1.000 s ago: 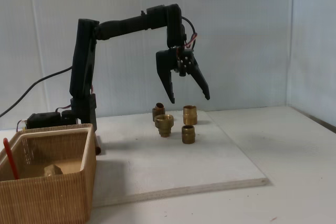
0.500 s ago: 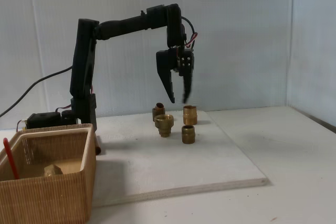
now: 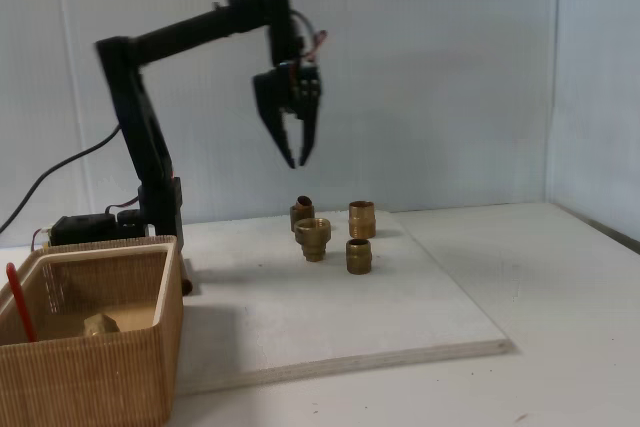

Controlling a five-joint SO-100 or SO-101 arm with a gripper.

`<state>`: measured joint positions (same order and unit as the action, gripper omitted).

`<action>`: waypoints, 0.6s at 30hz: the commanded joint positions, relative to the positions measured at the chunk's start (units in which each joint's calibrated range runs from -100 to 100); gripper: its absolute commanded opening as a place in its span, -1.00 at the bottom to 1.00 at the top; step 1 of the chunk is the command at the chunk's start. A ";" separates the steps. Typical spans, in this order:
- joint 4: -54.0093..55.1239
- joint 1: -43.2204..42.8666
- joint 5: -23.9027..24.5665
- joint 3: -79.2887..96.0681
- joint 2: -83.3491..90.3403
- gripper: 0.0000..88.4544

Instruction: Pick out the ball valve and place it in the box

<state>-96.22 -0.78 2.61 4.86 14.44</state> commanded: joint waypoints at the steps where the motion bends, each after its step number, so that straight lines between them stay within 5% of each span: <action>1: 6.63 -0.92 0.34 11.75 12.56 -0.98; 9: 22.91 -0.70 0.19 39.64 34.52 -0.98; 18: 25.40 -0.77 -0.07 57.87 56.39 -0.98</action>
<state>-71.71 -1.37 2.66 59.60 64.42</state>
